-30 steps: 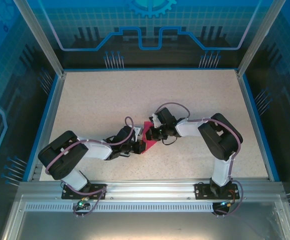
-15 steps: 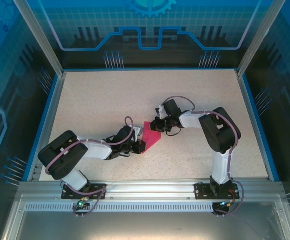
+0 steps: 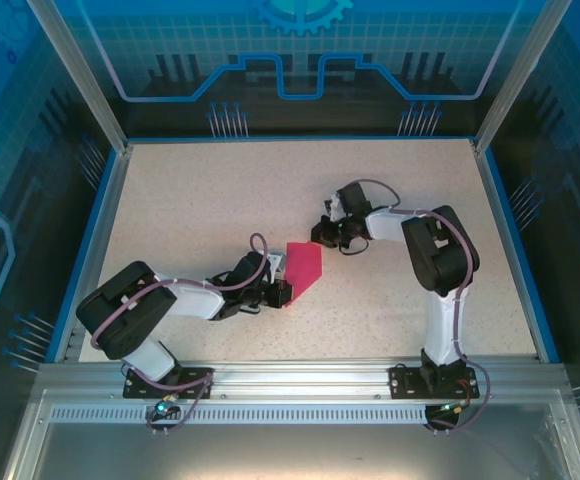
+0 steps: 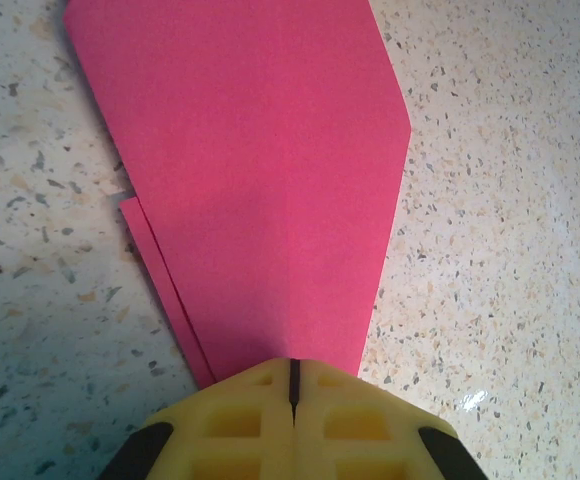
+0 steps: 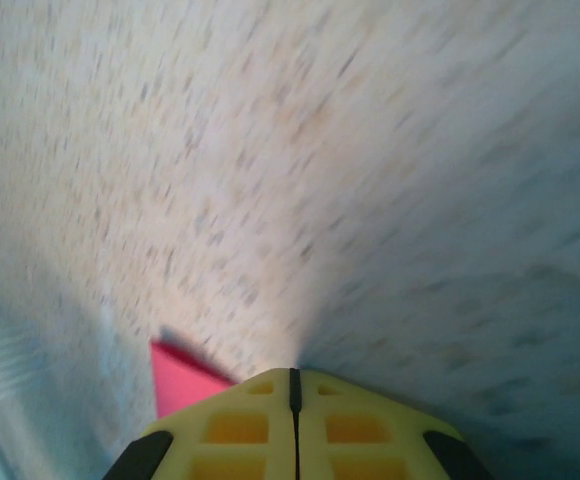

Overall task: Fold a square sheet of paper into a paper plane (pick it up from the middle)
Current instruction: Fourth fold the wing at the center of the table.

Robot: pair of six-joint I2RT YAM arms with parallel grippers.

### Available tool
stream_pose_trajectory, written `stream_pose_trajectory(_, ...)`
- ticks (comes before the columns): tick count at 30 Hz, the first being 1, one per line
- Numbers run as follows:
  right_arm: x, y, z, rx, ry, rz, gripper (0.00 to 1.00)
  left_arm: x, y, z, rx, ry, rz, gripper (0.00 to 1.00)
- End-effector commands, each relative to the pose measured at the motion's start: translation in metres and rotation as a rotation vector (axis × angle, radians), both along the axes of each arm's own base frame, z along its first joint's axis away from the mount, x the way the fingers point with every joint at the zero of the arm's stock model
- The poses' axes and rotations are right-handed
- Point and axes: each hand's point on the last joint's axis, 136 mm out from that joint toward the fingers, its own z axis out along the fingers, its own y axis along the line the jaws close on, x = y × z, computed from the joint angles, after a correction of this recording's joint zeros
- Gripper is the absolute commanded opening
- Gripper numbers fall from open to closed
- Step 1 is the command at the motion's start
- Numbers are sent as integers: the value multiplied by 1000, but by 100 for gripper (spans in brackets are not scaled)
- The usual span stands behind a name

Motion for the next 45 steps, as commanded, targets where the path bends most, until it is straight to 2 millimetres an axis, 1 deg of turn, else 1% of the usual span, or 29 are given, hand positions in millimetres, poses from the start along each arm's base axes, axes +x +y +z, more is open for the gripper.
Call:
stream_pose_trajectory(1, 30, -43, -7, -135, -37, -125, 4, -50, 25, -44, 116, 211, -58, 0)
stream_pose_trajectory(2, 31, -43, -2, -134, -46, -123, 4, -50, 24, -43, 113, 210, -57, 0)
stream_pose_trajectory(3, 31, -42, 9, -127, -67, -119, 4, -48, 23, -41, 108, 208, -53, 0)
stream_pose_trajectory(6, 23, -39, 39, -106, -127, -104, 5, -43, 17, -28, 74, 196, -39, 2)
stream_pose_trajectory(8, 11, -35, 57, -98, -165, -80, 6, -37, 10, -14, 33, 177, -30, 4)
stream_pose_trajectory(10, -7, -26, 69, -98, -192, -39, 7, -28, 2, 6, -10, 148, -18, 9)
stream_pose_trajectory(12, -26, -16, 74, -106, -200, 2, 8, -20, -4, 25, -43, 120, -4, 12)
stream_pose_trajectory(13, -35, -10, 74, -113, -203, 26, 10, -15, -5, 35, -56, 105, 12, 16)
stream_pose_trajectory(15, -50, -3, 73, -130, -202, 55, 13, -8, -3, 50, -65, 81, 52, 22)
stream_pose_trajectory(16, -59, 2, 72, -143, -202, 76, 15, -5, 1, 54, -64, 78, 77, 23)
stream_pose_trajectory(17, -64, 6, 71, -150, -203, 89, 17, -2, 5, 55, -59, 80, 104, 24)
stream_pose_trajectory(19, -78, 17, 69, -156, -200, 127, 20, 3, 18, 54, -37, 100, 177, 26)
stream_pose_trajectory(22, -92, 37, 64, -147, -186, 182, 20, 5, 34, 44, -48, 156, 258, 26)
stream_pose_trajectory(24, -101, 48, 57, -133, -165, 211, 19, 4, 37, 41, -68, 177, 274, 26)
stream_pose_trajectory(28, -114, 67, 42, -97, -120, 260, 15, -1, 35, 43, -117, 191, 277, 26)
stream_pose_trajectory(32, -122, 77, 31, -51, -81, 276, 13, -5, 39, 47, -138, 187, 288, 26)
stream_pose_trajectory(36, -125, 82, 20, -31, -49, 278, 12, -13, 33, 52, -185, 204, 248, 27)
stream_pose_trajectory(40, -123, 79, 6, -52, -21, 250, 12, -19, 19, 58, -254, 228, 186, 27)
stream_pose_trajectory(45, -120, 72, -12, -97, 19, 196, 11, -19, 8, 58, -283, 249, 150, 27)
